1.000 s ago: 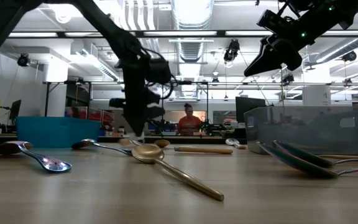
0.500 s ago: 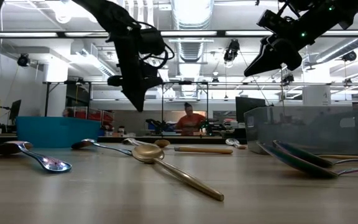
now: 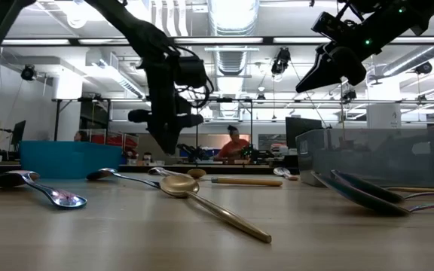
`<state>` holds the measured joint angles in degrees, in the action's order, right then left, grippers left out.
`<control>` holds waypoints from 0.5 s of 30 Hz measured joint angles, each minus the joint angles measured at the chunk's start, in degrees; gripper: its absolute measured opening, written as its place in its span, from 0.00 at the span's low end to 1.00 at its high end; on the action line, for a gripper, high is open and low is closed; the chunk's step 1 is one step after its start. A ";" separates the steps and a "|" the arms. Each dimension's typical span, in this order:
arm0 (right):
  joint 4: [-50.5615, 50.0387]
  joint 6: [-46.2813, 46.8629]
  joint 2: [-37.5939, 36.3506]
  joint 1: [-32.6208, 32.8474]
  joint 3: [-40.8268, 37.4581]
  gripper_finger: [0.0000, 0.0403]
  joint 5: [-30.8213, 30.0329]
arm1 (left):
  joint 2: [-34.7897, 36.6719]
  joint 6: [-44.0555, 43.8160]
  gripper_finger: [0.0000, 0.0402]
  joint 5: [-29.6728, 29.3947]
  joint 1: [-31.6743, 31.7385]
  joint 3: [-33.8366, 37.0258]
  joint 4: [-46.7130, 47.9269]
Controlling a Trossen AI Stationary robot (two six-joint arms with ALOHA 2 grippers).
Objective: Sort silverware by color (type)
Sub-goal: Put the yellow spoon into the yellow bin
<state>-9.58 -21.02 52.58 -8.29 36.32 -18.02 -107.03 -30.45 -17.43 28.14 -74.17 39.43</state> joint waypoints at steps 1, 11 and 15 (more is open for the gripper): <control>0.00 0.00 0.00 0.00 0.00 0.11 0.00 | -0.49 -0.18 0.19 -0.08 0.00 -0.02 -0.30; -0.57 -0.01 0.00 0.00 0.00 0.11 0.00 | -5.79 -0.75 0.44 -4.35 0.11 -0.02 -1.93; -0.59 -0.02 0.00 0.00 0.00 0.11 0.00 | -7.75 -0.80 0.47 -4.57 0.24 -0.02 -3.87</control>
<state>-10.17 -21.03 52.58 -8.29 36.32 -18.02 -114.78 -31.25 -22.00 28.38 -74.19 35.56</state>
